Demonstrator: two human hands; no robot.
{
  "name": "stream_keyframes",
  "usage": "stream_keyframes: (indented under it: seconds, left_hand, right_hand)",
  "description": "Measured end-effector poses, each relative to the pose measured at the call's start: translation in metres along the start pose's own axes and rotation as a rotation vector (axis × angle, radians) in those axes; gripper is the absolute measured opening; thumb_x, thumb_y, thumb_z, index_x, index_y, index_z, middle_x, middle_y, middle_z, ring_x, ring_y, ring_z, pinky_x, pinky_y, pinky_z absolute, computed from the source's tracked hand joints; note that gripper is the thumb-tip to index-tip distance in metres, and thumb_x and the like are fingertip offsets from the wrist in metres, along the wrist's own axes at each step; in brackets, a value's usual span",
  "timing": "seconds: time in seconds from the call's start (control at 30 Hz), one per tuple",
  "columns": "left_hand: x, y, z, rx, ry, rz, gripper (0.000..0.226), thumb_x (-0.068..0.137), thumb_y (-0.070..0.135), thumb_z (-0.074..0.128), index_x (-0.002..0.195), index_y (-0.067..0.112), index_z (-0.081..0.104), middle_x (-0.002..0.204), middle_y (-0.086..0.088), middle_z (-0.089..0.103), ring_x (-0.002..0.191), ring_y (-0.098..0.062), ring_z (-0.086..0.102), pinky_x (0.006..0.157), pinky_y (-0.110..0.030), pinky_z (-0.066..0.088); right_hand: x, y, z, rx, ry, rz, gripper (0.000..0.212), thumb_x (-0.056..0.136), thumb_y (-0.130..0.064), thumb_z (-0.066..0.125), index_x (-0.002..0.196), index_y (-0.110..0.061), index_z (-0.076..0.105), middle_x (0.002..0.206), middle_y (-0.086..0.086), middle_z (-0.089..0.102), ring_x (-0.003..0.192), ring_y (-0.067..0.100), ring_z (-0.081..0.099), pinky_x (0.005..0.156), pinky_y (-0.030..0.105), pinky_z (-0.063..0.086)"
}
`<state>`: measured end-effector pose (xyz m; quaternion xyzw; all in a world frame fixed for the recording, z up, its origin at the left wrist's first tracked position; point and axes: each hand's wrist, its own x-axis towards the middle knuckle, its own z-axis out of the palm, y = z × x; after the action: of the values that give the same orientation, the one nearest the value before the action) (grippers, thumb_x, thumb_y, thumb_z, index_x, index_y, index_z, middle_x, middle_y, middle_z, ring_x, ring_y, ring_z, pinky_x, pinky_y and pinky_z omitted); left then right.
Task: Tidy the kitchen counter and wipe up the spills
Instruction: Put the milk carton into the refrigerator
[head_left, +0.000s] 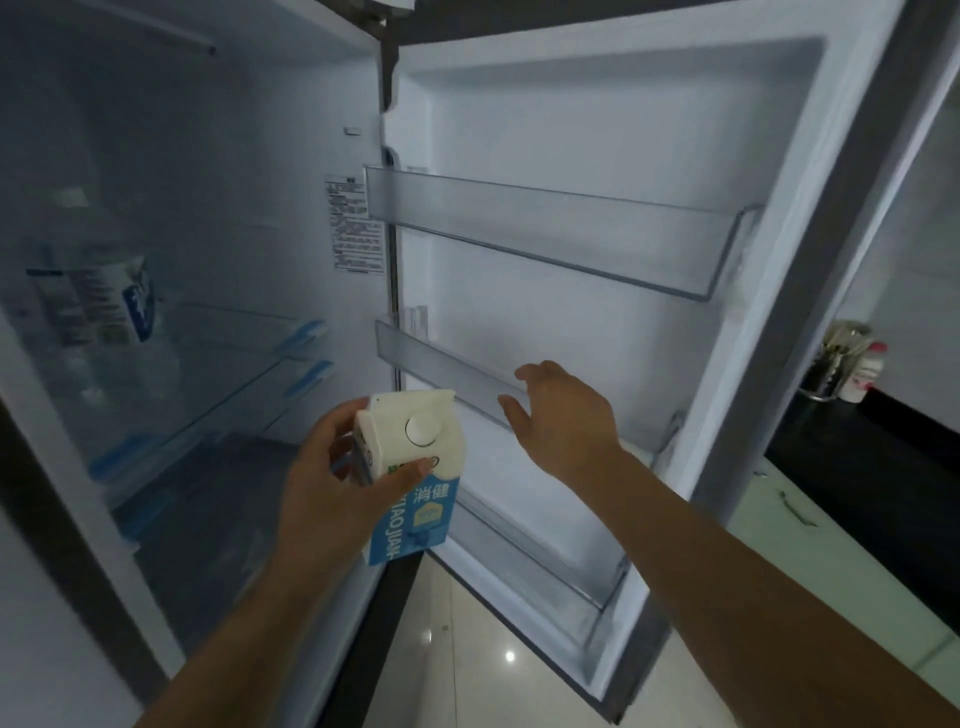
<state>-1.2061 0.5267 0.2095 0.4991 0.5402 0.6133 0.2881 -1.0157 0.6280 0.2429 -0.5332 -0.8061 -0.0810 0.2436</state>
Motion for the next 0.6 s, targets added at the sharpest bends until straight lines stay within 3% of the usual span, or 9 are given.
stream_keyframes:
  seconds: [0.23,0.33,0.6]
  left_hand:
    - [0.055,-0.028,-0.007,-0.109,0.118,-0.052,0.054,0.062,0.005,0.079,0.096,0.040,0.055,0.106,0.011,0.064,0.098,-0.010,0.061,0.075,-0.030,0.052]
    - [0.076,-0.035,-0.016,-0.092,0.151,-0.067,0.054,0.064,0.007,0.079,0.096,0.044,0.054,0.110,0.008,0.063,0.101,-0.014,0.060,0.071,-0.027,0.050]
    - [0.115,-0.033,-0.035,-0.060,0.274,-0.034,0.056,0.063,0.010,0.081,0.096,0.046,0.053,0.107,0.016,0.061,0.100,-0.005,0.058,0.073,-0.024,0.050]
  right_hand:
    - [0.065,0.001,0.041,0.082,-0.028,-0.078,0.035,0.096,-0.036,0.041,0.120,-0.015,0.055,0.115,0.005,0.060,0.098,0.021,0.061,0.077,0.033,0.051]
    - [0.090,-0.009,0.059,0.122,-0.017,-0.108,0.036,0.095,-0.035,0.043,0.123,-0.015,0.054,0.120,0.005,0.057,0.099,0.022,0.060,0.078,0.034,0.052]
    - [0.145,-0.040,0.092,0.178,-0.054,-0.183,0.037,0.095,-0.030,0.044,0.127,-0.014,0.051,0.124,0.006,0.053,0.102,0.024,0.058,0.079,0.035,0.051]
